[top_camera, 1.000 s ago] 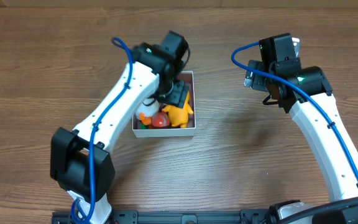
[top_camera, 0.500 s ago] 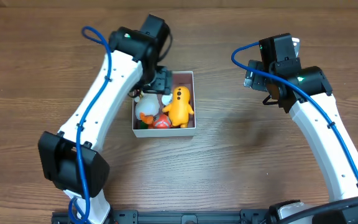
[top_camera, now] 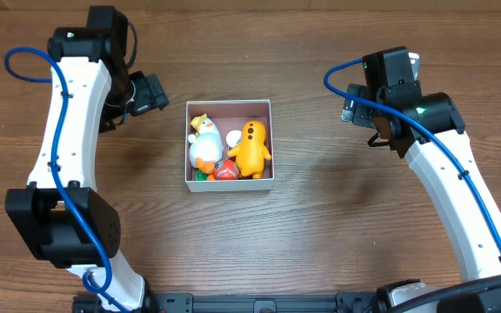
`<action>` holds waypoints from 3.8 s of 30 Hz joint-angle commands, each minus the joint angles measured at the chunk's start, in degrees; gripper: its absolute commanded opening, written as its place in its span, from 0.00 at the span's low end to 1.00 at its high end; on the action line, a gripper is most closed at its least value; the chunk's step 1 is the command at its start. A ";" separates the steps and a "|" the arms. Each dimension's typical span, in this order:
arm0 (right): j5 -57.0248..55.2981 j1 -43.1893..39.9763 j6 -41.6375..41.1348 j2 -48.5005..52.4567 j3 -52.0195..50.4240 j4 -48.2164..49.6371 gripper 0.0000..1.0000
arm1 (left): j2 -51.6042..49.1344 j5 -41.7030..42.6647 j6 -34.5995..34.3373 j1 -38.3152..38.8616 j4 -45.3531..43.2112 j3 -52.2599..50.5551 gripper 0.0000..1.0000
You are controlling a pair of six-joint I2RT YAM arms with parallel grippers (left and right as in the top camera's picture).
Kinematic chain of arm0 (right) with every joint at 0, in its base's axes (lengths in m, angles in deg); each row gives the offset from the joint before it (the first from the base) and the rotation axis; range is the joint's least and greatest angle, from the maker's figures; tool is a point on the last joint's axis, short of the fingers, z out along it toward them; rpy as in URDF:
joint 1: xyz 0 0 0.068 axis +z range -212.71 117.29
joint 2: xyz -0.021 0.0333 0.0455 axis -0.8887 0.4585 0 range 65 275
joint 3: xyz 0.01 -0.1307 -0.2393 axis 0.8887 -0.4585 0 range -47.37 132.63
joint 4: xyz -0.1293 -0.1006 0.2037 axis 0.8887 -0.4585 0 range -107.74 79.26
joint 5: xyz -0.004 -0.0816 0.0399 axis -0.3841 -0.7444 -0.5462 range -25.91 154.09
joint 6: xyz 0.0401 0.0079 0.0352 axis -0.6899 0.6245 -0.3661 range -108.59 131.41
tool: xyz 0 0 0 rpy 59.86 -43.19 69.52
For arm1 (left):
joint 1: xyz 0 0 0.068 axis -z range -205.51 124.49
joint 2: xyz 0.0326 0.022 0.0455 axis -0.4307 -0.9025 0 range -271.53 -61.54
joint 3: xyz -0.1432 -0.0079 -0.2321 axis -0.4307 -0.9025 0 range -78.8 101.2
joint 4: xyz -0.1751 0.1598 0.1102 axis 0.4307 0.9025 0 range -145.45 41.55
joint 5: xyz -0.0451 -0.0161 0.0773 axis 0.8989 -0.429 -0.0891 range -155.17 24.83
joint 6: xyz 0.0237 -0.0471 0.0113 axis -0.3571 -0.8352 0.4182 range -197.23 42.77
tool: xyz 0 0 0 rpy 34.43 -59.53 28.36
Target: Pack container
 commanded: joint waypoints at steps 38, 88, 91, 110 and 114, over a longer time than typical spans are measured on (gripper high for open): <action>-0.22 1.07 -0.28 -4.33 0.50 0.33 1.00 | -0.07 1.29 -0.81 -0.37 -0.74 1.25 1.00; 20.22 -11.19 -5.14 -85.48 -61.70 38.73 1.00 | -0.07 1.29 -0.81 -0.33 -0.76 1.25 1.00; 20.39 -11.21 -4.83 -85.48 -66.20 44.37 1.00 | -0.07 1.29 -0.81 -0.33 -0.74 1.25 1.00; 21.59 -11.21 10.19 -85.55 -78.03 52.24 1.00 | -0.07 1.29 -0.81 -0.33 -0.74 1.25 1.00; 22.03 -11.28 10.19 -85.55 -80.61 55.43 1.00 | -0.07 1.29 -0.81 -0.33 -0.74 1.25 1.00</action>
